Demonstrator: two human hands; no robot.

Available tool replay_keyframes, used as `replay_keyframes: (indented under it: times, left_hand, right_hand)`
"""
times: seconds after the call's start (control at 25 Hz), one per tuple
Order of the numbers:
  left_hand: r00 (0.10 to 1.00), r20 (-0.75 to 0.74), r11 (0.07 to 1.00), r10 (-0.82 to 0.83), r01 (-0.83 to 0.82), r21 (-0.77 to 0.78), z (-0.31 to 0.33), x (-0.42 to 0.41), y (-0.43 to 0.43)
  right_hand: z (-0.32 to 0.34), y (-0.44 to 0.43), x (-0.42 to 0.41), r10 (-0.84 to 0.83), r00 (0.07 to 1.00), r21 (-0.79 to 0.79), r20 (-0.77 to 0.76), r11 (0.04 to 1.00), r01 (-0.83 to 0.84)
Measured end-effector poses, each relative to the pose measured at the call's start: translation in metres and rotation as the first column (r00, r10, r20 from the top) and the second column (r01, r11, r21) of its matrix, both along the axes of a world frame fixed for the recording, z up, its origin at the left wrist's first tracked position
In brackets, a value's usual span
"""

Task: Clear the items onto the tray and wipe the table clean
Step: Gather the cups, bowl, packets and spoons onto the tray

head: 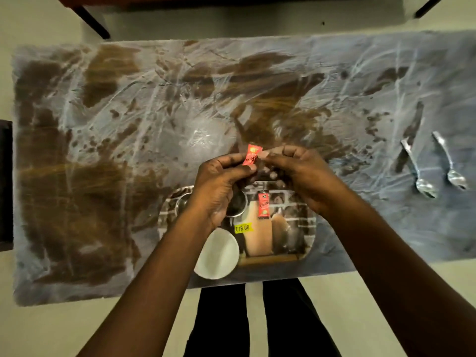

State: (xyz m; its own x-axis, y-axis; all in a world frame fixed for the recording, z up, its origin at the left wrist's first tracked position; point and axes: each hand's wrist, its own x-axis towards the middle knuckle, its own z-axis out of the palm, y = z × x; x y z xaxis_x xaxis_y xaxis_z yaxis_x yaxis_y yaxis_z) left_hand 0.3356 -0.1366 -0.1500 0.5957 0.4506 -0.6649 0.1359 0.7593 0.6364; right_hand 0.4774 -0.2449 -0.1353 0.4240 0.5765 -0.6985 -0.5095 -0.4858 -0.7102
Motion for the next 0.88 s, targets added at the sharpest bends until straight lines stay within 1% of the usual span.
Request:
replay_keyframes:
  times: [0.08, 0.16, 0.32, 0.48, 0.6, 0.72, 0.8, 0.88]
  left_hand:
    - [0.994, -0.099, 0.994, -0.041, 0.051, 0.1, -0.002, 0.01, -0.027]
    - [0.985, -0.171, 0.992, -0.039, 0.059, 0.115, -0.005, 0.018, -0.054]
    - [0.971, -0.236, 1.0, 0.032, -0.031, 0.006, -0.014, 0.02, -0.111]
    - [0.915, -0.373, 0.979, 0.155, -0.192, -0.064, -0.027, 0.017, -0.157]
    - [0.901, -0.405, 0.974, 0.153, -0.207, -0.092, -0.034, 0.021, -0.161]
    - [0.881, -0.442, 0.972, 0.171, -0.223, -0.069, -0.039, 0.024, -0.159]
    - [0.85, -0.477, 0.958, 0.224, -0.283, -0.054, -0.04, 0.025, -0.159]
    - [0.817, -0.504, 0.929, 0.28, -0.362, -0.071, -0.04, 0.025, -0.163]
  right_hand:
    - [-0.002, -0.027, 0.012, 0.028, 0.995, -0.04, 0.093, 0.999, -0.024]
    - [-0.005, -0.049, 0.02, 0.063, 0.991, -0.064, 0.115, 0.996, -0.056]
    - [-0.017, -0.079, 0.028, 0.185, 0.975, -0.14, 0.12, 0.976, -0.168]
    - [-0.031, -0.093, 0.027, 0.31, 0.933, -0.26, 0.185, 0.93, -0.258]
    - [-0.038, -0.092, 0.025, 0.359, 0.917, -0.254, 0.172, 0.916, -0.311]
    - [-0.049, -0.089, 0.023, 0.354, 0.906, -0.283, 0.231, 0.916, -0.285]
    - [-0.056, -0.085, 0.02, 0.314, 0.914, -0.303, 0.256, 0.924, -0.232]
    - [-0.061, -0.083, 0.015, 0.348, 0.875, -0.325, 0.337, 0.915, -0.239]
